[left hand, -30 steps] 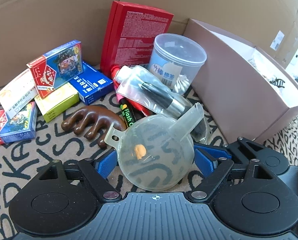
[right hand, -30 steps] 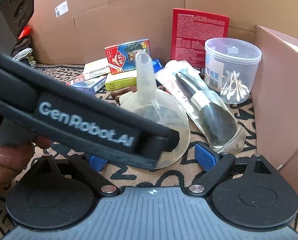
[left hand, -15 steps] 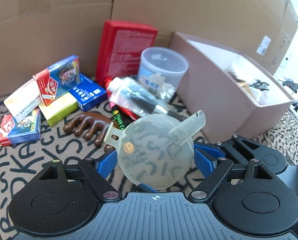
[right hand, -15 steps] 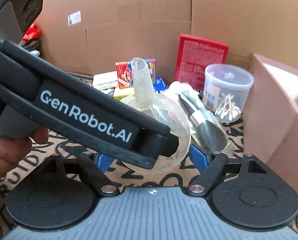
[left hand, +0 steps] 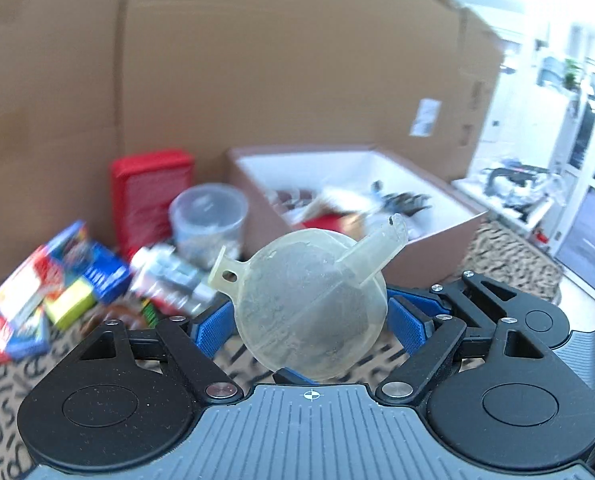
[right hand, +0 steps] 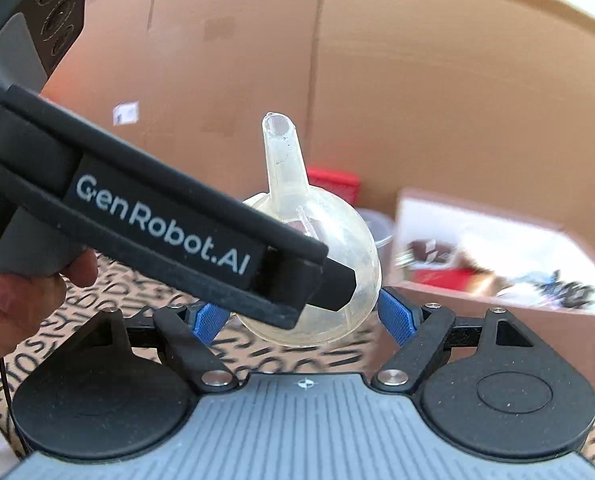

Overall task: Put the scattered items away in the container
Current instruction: 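Carry the funnel with the left gripper and drop it into the pink box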

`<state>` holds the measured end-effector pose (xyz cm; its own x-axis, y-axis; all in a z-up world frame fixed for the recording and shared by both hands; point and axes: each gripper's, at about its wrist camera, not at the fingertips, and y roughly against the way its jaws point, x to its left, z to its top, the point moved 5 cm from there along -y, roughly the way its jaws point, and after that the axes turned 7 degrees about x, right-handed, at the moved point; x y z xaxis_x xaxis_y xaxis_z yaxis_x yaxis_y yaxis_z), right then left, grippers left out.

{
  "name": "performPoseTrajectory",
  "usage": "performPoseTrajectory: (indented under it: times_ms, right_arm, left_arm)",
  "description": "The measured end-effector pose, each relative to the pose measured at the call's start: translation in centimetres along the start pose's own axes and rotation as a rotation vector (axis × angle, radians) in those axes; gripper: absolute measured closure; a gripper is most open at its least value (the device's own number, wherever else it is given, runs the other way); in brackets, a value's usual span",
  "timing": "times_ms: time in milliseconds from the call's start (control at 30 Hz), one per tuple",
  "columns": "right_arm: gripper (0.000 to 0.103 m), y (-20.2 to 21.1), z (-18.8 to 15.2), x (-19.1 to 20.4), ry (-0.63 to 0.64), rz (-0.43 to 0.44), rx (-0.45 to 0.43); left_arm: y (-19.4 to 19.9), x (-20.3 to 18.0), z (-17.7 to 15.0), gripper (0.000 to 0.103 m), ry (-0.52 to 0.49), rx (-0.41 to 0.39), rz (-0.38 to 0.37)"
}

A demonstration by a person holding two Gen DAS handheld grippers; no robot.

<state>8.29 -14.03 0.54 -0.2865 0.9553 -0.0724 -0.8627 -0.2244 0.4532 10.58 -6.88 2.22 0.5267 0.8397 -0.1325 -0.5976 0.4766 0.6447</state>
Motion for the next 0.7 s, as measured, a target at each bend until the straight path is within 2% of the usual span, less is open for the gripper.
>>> performPoseTrajectory:
  times_ms: [300, 700]
  right_arm:
    - [0.02, 1.3, 2.1, -8.5, -0.068, -0.11, -0.049]
    - [0.019, -4.6, 4.9, -21.9, -0.196, -0.175, -0.014]
  left_arm:
    - [-4.2, -5.6, 6.5, 0.018, -0.08, -0.021, -0.13]
    - [-15.4, -10.0, 15.6, 0.018, -0.152, 0.024, -0.186]
